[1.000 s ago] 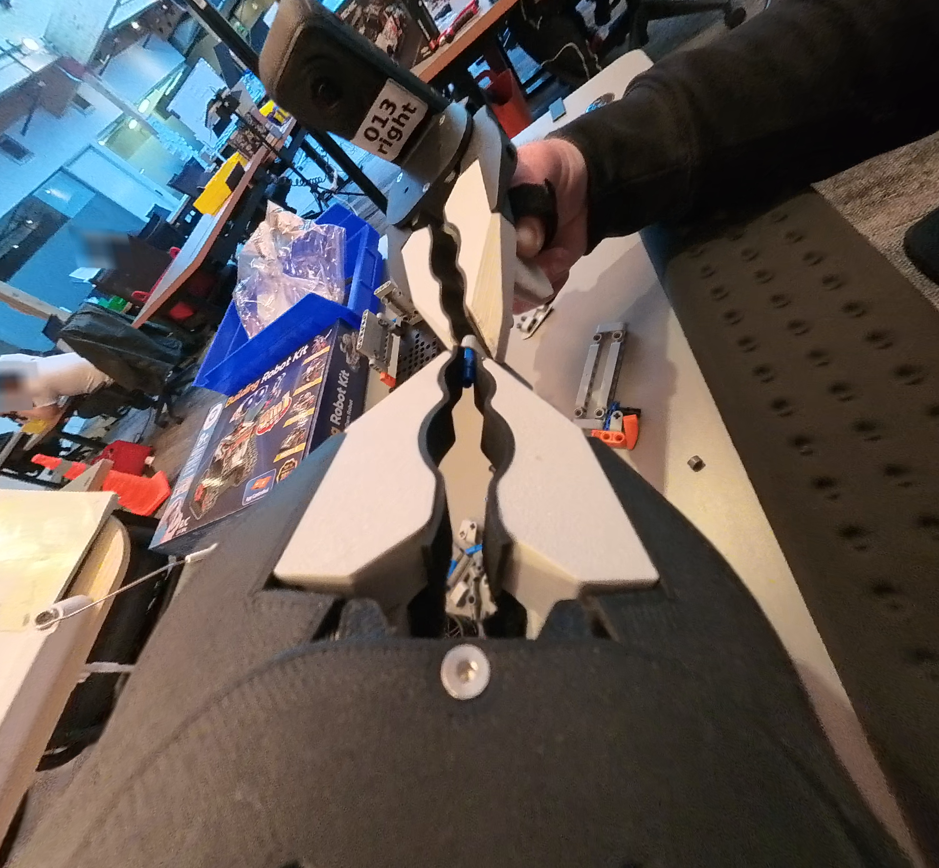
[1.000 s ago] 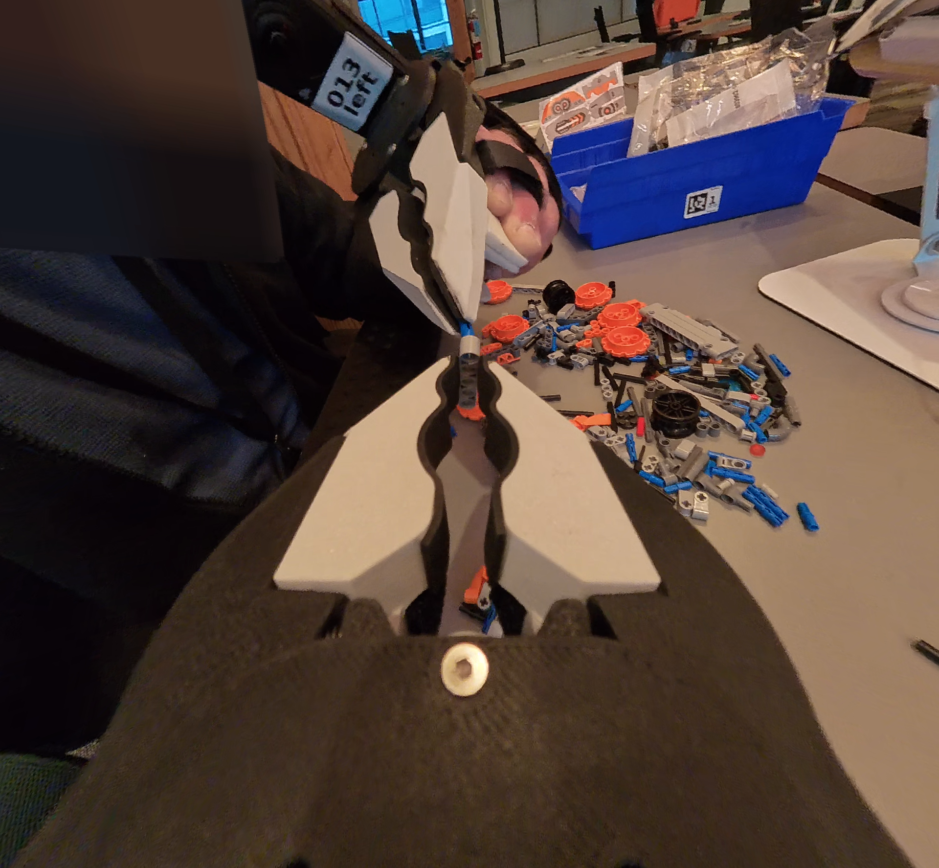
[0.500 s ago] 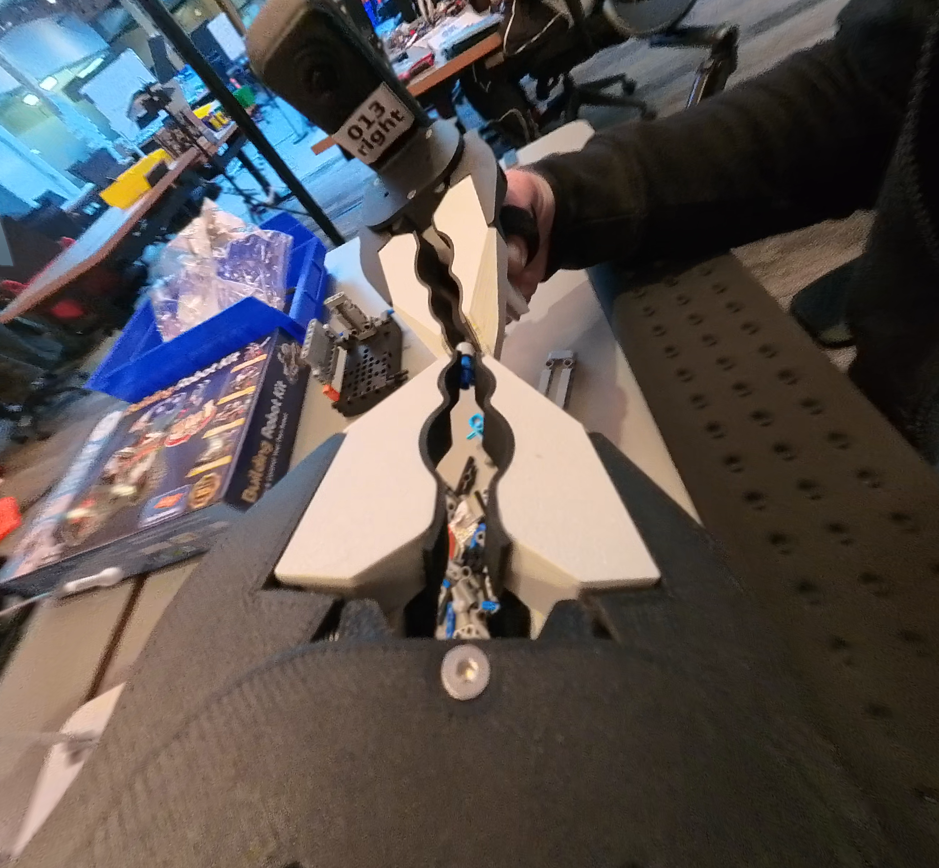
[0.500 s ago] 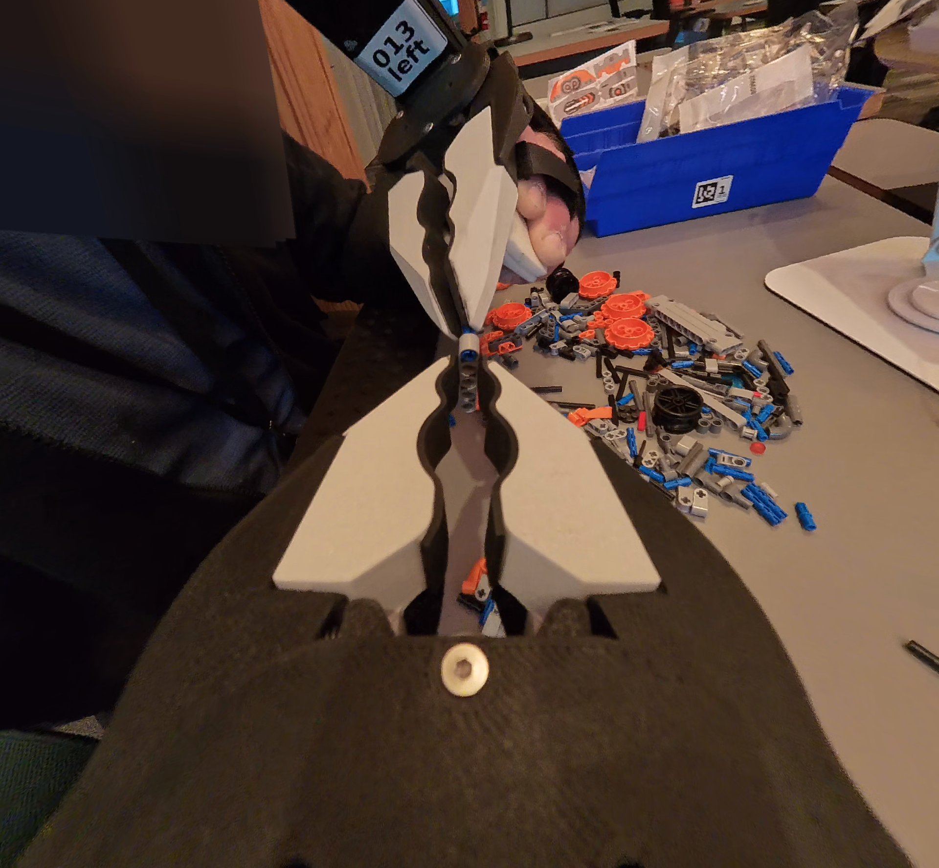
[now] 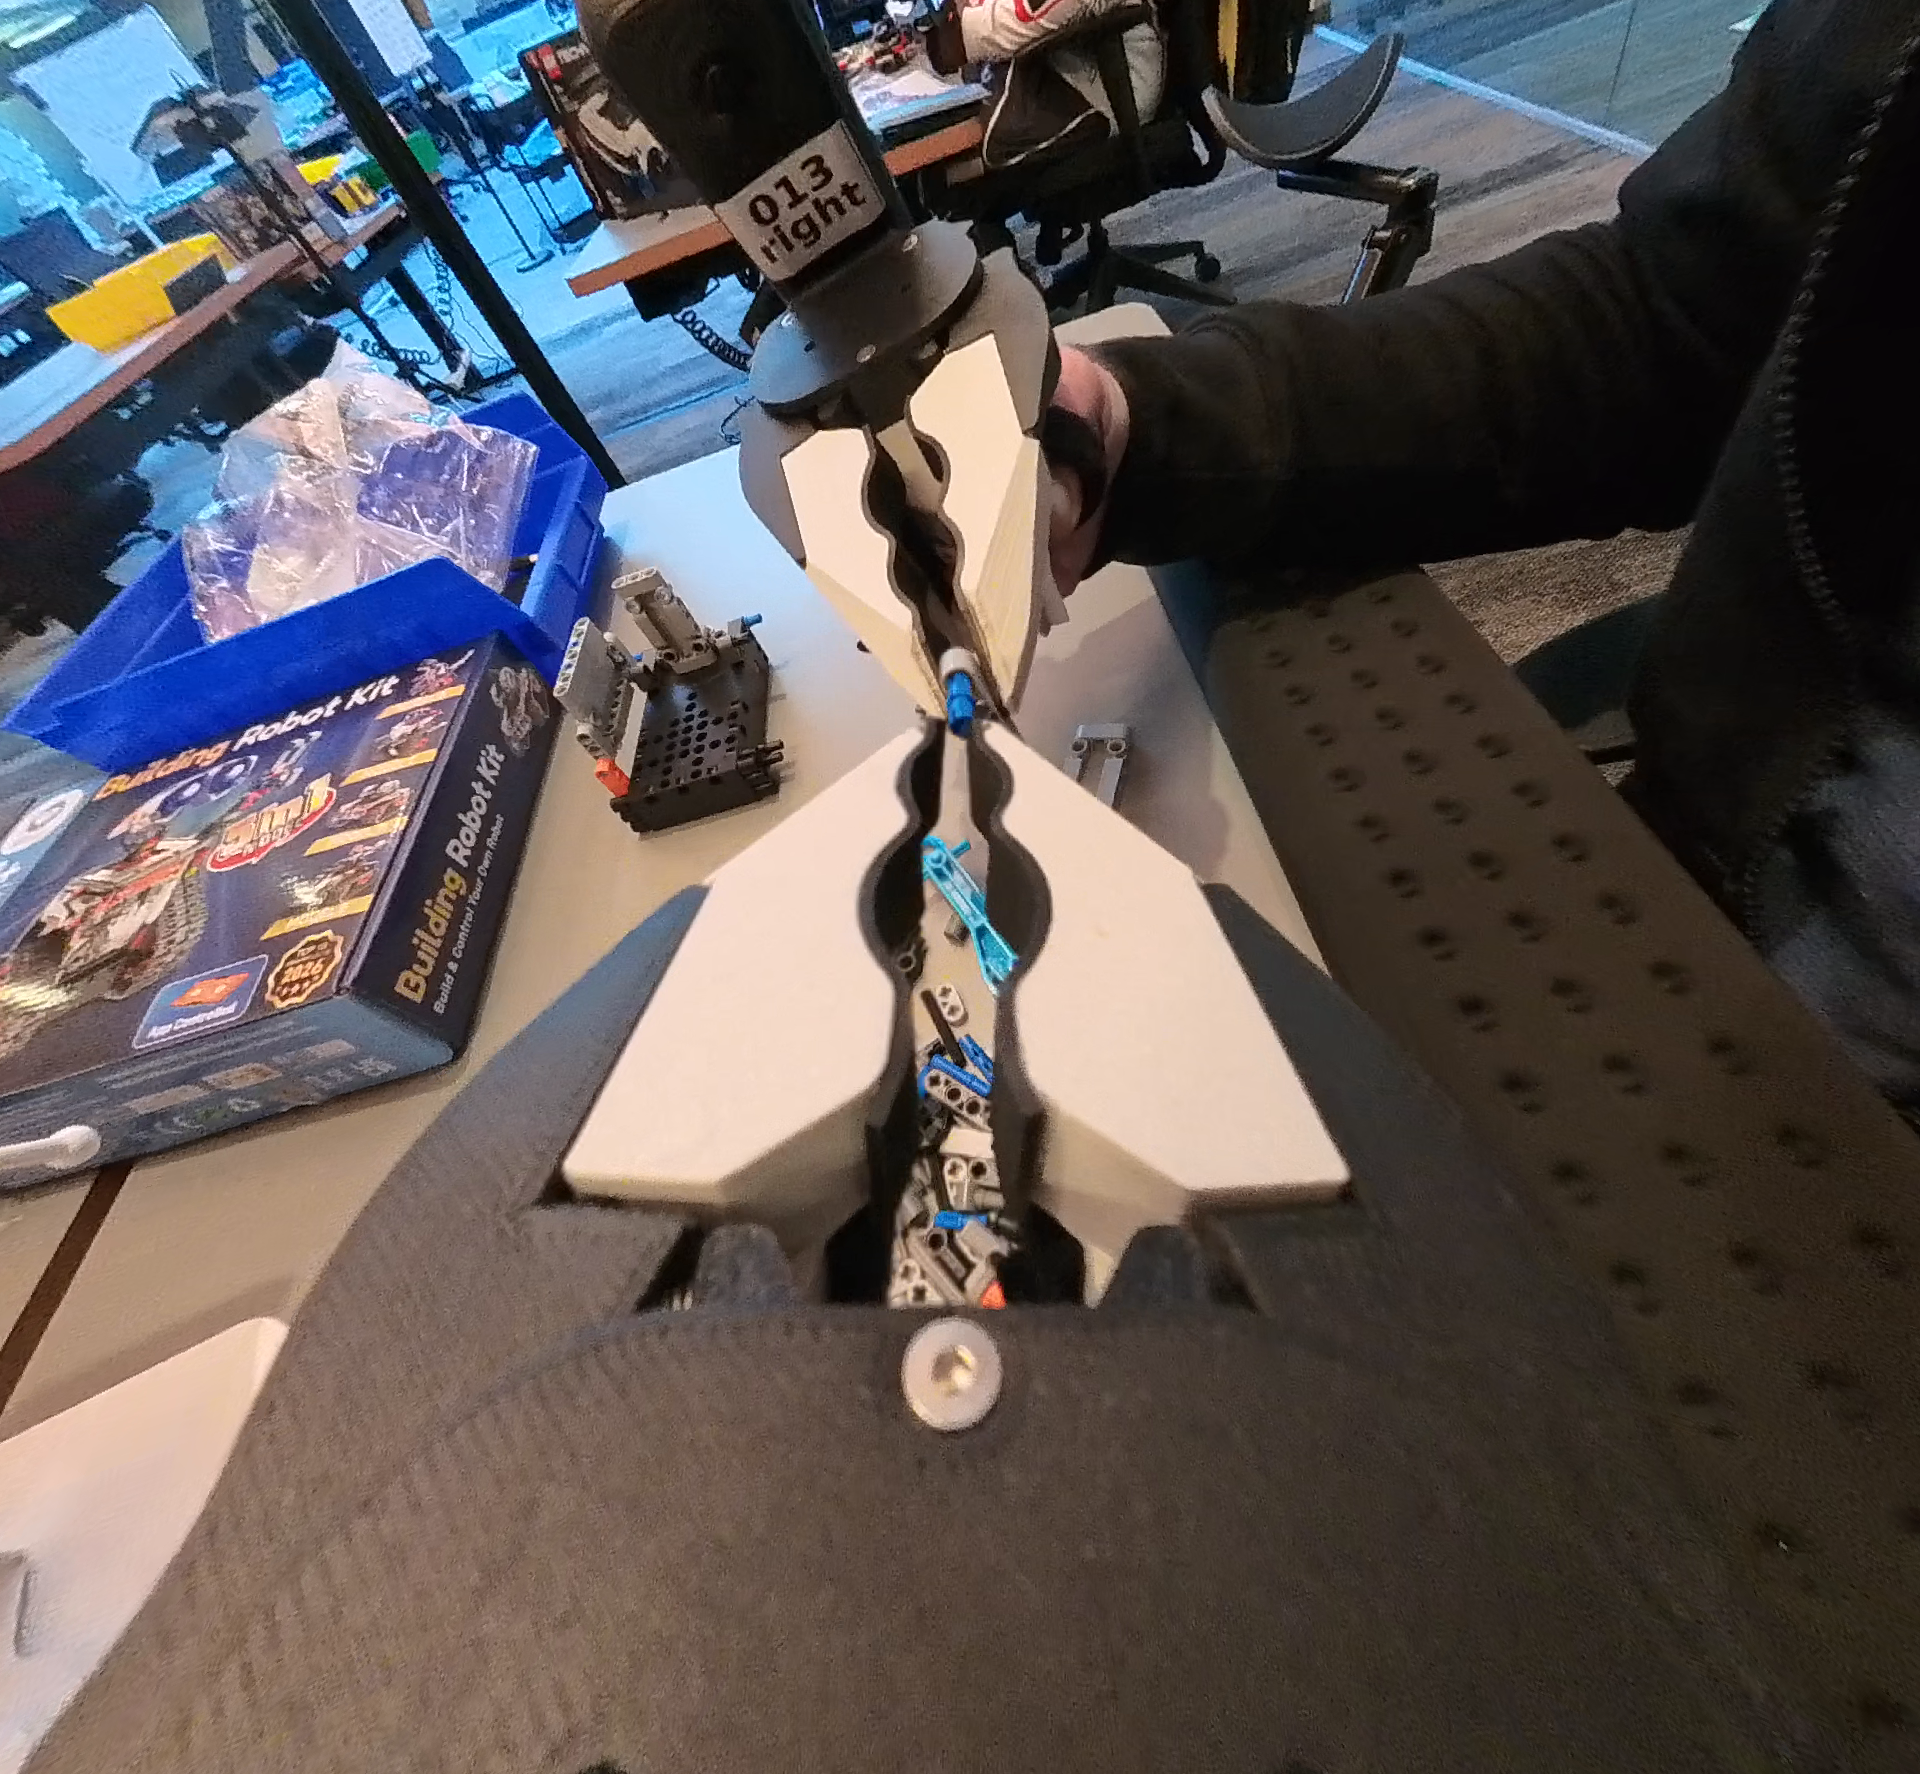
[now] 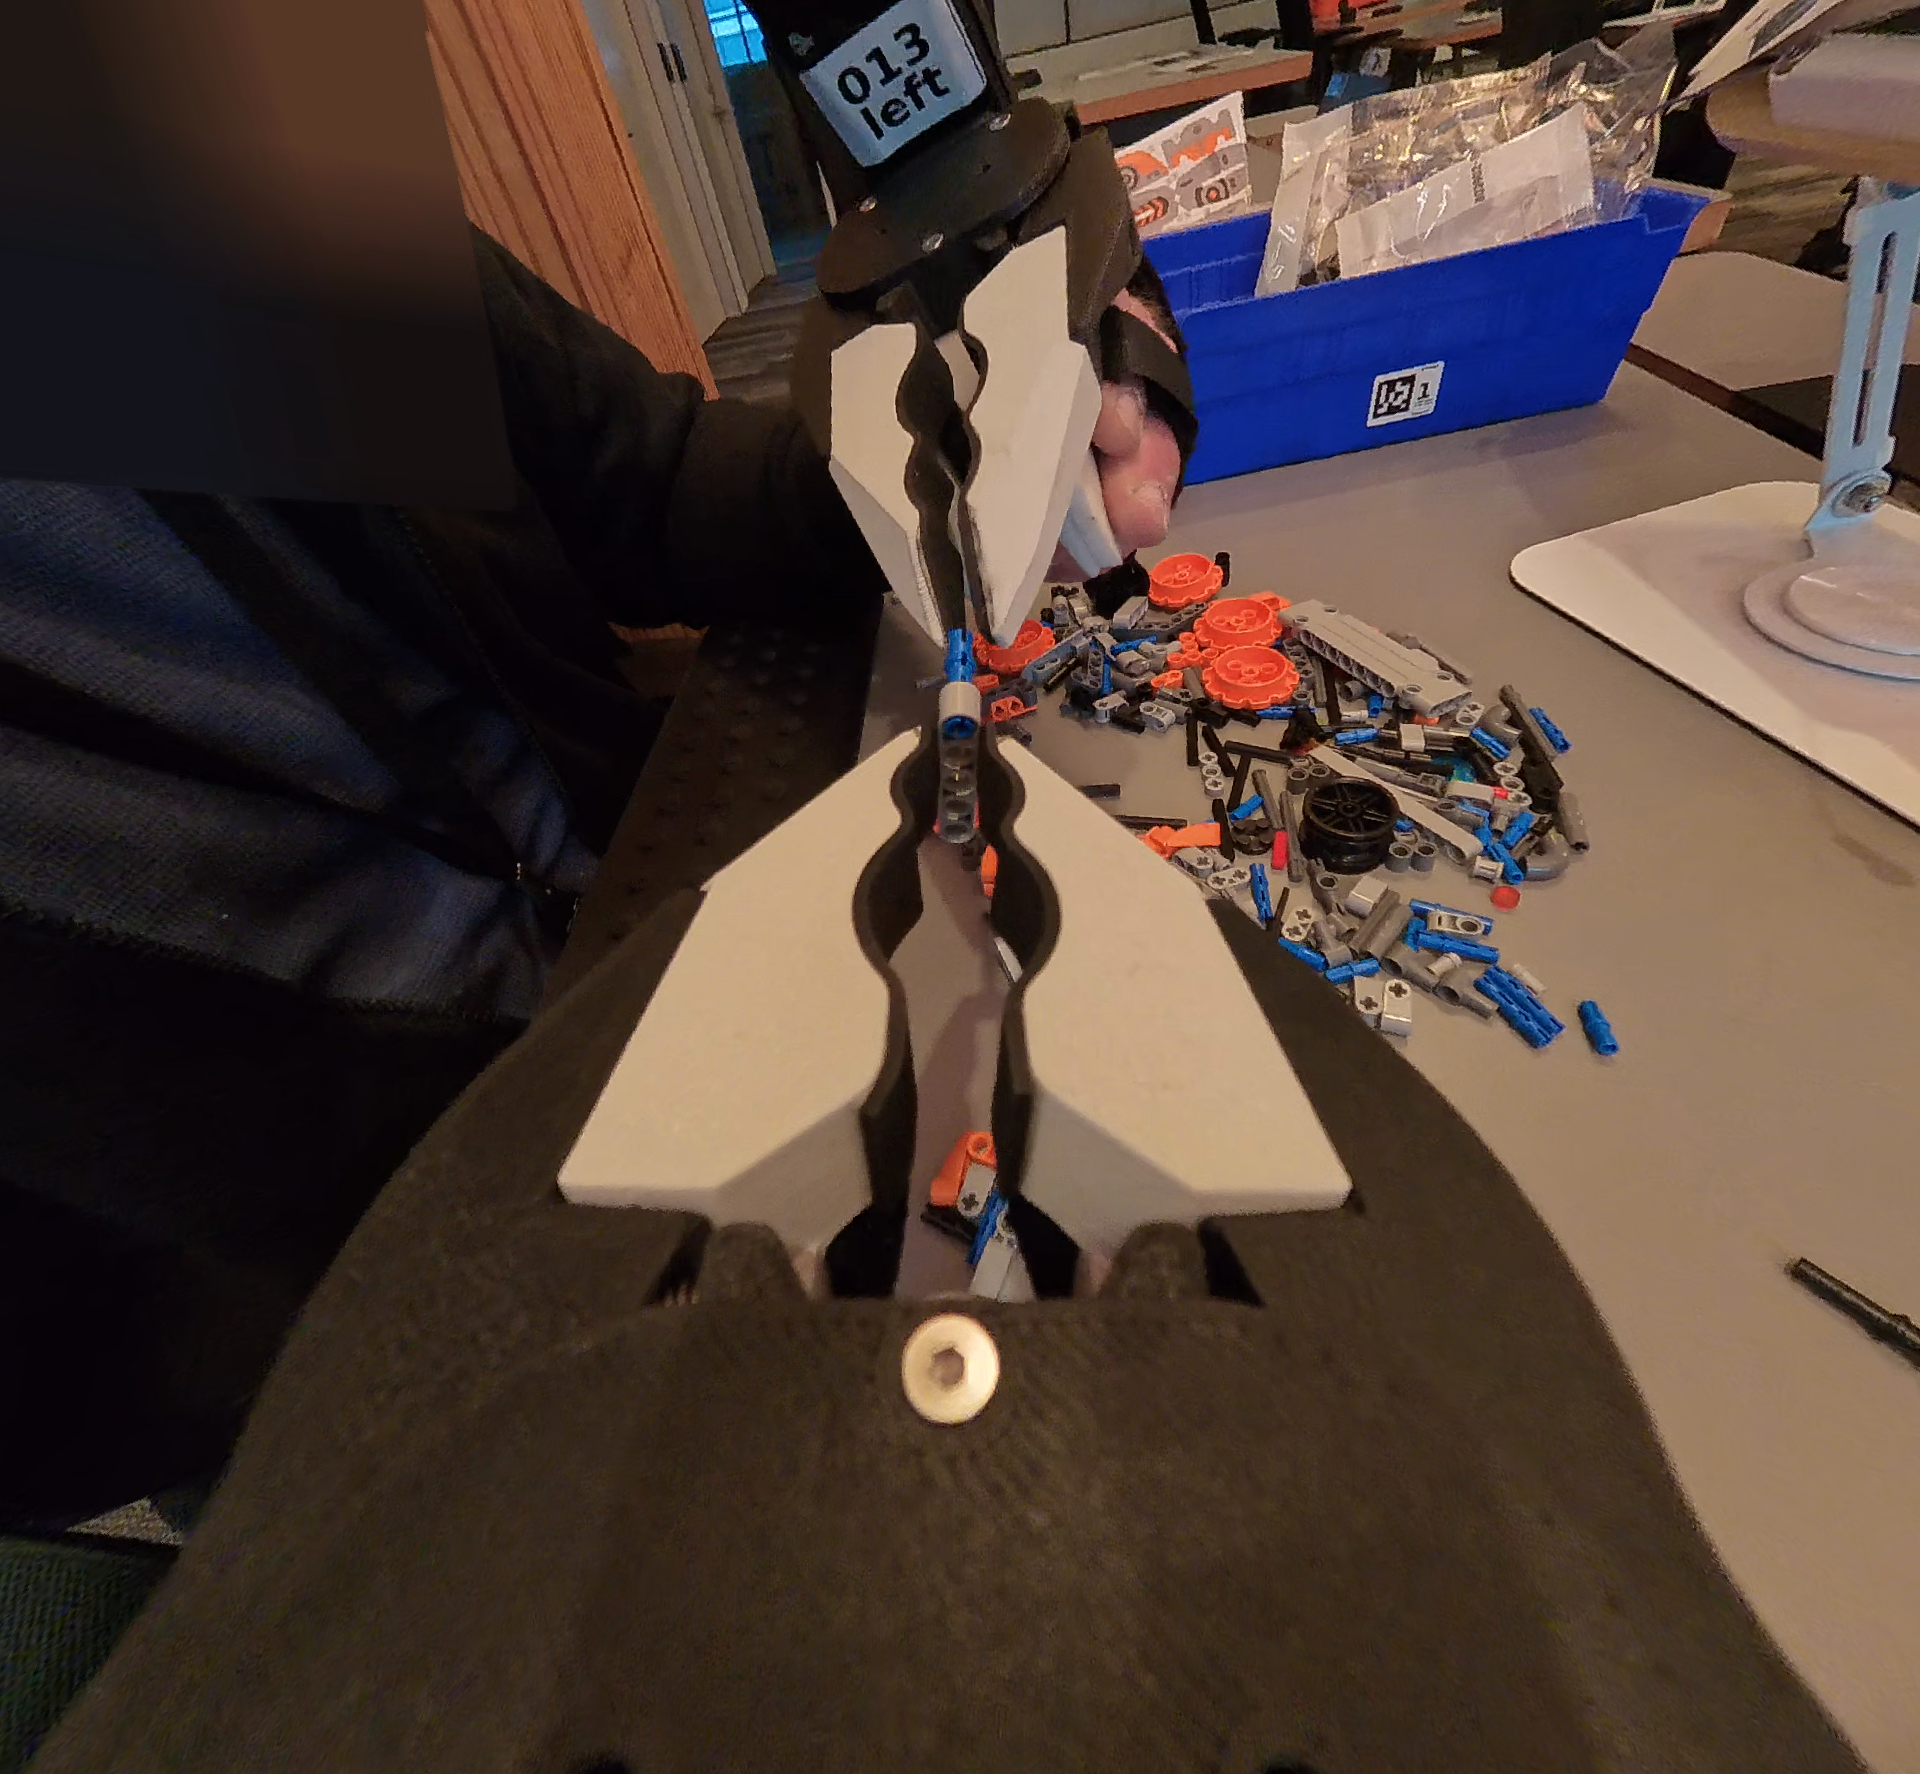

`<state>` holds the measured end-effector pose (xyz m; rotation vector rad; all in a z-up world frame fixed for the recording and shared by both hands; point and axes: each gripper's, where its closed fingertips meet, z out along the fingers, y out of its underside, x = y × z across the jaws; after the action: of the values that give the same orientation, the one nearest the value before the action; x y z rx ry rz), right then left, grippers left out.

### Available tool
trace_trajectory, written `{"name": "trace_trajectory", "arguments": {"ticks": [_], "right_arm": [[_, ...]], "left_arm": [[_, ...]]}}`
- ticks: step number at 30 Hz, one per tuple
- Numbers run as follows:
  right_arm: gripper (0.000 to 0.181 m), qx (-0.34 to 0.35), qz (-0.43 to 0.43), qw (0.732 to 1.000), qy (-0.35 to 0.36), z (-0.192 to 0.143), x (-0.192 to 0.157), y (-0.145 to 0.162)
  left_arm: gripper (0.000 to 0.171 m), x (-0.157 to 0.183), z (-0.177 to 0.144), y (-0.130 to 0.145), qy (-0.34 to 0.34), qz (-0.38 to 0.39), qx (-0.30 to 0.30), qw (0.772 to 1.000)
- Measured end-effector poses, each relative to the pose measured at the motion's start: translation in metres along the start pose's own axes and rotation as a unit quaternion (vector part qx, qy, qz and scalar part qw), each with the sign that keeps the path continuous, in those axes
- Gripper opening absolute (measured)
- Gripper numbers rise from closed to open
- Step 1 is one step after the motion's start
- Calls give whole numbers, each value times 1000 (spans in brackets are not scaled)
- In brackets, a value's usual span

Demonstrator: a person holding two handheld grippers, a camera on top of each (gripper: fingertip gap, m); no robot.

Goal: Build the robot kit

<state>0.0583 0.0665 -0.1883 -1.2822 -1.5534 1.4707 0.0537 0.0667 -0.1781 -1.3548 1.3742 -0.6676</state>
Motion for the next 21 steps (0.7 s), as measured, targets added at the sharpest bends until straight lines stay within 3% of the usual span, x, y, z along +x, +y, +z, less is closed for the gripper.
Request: {"name": "trace_trajectory", "arguments": {"ticks": [8, 21], "right_arm": [[4, -30, -10, 999, 11, 5, 0, 7], [3, -156, -25, 985, 73, 20, 16, 51]], "left_arm": [[0, 4, 1, 4, 8, 3, -13, 1000], [0, 10, 8, 52, 17, 33, -139, 990]]}}
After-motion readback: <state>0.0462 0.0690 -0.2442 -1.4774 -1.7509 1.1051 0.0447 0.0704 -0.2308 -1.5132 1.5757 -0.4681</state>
